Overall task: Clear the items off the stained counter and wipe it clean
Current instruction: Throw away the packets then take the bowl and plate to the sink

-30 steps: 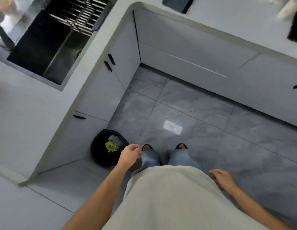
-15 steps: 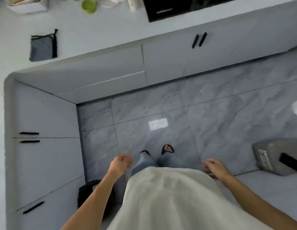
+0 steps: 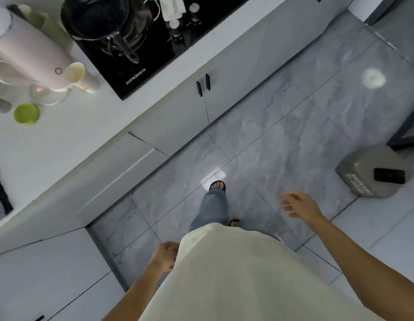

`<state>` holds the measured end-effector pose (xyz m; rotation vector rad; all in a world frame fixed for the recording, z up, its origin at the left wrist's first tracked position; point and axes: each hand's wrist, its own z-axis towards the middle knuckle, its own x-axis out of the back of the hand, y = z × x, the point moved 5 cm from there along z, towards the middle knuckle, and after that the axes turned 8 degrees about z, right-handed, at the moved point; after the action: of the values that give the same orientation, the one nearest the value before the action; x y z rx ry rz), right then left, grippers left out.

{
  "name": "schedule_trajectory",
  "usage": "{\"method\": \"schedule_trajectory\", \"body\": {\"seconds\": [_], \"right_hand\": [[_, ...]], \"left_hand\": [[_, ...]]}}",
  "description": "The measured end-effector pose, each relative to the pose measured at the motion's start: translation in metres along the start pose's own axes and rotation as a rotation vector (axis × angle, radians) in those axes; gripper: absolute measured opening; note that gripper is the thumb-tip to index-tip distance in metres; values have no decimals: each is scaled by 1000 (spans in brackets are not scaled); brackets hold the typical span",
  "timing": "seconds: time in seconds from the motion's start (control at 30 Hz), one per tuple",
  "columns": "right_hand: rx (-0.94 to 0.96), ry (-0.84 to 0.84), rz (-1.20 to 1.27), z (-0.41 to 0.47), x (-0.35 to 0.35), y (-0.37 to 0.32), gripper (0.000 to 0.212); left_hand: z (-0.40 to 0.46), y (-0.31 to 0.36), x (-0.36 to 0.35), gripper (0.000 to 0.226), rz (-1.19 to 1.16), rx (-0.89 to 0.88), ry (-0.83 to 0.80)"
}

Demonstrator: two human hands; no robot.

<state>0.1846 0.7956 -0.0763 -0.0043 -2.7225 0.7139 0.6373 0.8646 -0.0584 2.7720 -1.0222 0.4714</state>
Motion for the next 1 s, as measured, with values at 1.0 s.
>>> {"method": "schedule_trajectory", "body": {"seconds": [1.0], "right_hand": [[-237, 179, 416, 169, 205, -121, 25]], "left_hand": [[48, 575, 37, 16, 254, -336, -47]]}}
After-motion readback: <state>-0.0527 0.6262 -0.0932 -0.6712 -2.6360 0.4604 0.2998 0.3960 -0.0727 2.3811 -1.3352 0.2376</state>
